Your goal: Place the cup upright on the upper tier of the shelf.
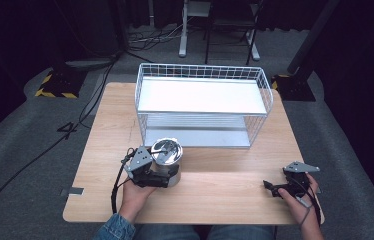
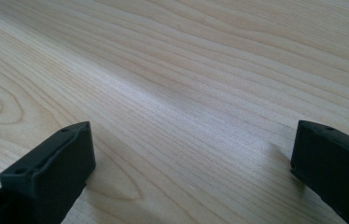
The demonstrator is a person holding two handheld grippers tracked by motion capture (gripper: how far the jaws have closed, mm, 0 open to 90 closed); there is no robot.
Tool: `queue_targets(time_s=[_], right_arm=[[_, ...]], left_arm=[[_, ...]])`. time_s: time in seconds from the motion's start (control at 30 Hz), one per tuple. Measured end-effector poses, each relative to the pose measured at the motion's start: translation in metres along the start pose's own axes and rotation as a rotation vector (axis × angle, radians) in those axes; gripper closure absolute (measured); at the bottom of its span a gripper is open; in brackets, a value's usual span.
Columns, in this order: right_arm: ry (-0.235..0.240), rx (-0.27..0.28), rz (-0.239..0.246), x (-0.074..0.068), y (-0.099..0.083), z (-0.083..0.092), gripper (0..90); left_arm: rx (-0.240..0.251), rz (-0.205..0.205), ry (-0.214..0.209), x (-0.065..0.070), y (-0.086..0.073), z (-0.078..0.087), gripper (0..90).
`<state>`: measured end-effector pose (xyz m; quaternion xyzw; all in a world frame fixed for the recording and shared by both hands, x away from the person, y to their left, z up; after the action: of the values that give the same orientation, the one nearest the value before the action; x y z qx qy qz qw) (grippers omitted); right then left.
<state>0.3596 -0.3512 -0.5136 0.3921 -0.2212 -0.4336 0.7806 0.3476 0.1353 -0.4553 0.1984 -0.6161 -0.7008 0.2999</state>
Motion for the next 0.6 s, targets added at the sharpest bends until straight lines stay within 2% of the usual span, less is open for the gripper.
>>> queue_targets(time_s=[0.2,0.27,0.37,0.6], right_arm=[[-0.001,0.002,0.002,0.0,0.0,0.0,0.6],[-0.002,0.002,0.003,0.0,0.0,0.0,0.6],[-0.001,0.002,0.003,0.0,0.0,0.0,0.6],[-0.001,0.002,0.003,0.0,0.0,0.0,0.6]], left_arm=[[-0.006,-0.054,0.025,0.004,0.004,0.0,3.1],[-0.009,-0.053,0.024,0.004,0.004,0.0,3.4],[-0.012,-0.022,0.018,0.003,0.006,0.0,3.5],[-0.023,-0.024,0.027,0.0,0.013,0.0,3.6]])
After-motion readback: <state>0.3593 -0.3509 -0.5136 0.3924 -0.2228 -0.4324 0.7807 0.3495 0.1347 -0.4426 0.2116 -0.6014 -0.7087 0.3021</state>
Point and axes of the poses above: each handheld gripper's, and its own axes: z roughly backward along the jaws, y roughly out of its top, x roughly to its right, the point moved 1 cm from there along -z, roughly forward along the jaws, and after that the axes turned 8 degrees about x, right-handed, at the moved point
